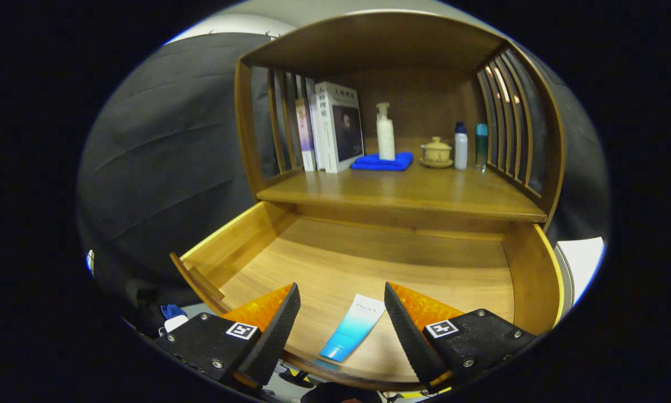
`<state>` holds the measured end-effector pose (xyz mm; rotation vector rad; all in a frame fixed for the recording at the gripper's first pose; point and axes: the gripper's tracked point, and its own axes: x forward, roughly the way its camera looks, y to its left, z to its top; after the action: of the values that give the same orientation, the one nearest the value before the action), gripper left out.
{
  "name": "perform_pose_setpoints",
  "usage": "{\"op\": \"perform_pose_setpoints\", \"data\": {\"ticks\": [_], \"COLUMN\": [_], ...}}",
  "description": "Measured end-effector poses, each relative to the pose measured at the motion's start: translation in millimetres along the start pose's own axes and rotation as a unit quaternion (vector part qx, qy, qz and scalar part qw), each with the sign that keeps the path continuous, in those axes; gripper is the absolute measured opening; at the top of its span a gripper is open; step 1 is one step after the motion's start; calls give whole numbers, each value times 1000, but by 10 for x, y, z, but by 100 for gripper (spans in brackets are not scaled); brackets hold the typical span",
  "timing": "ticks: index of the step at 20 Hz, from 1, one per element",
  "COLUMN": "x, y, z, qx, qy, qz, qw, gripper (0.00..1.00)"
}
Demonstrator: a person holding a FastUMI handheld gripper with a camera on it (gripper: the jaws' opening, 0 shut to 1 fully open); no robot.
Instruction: Pull open the drawer, take out the items inside it, and place them on the countertop above the cabinet.
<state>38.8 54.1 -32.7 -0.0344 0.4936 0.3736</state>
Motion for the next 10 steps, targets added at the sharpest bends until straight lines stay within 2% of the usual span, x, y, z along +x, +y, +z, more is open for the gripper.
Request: {"op": "perform_pose_setpoints", "data": {"ticks": [5, 10], "x": [245, 324], "y": [-105, 22], "z": [-187, -467], "qx": [6, 31], "qy": [87, 202], "qz": [2, 36], "qw": [996, 978], "gripper": [94, 94]}}
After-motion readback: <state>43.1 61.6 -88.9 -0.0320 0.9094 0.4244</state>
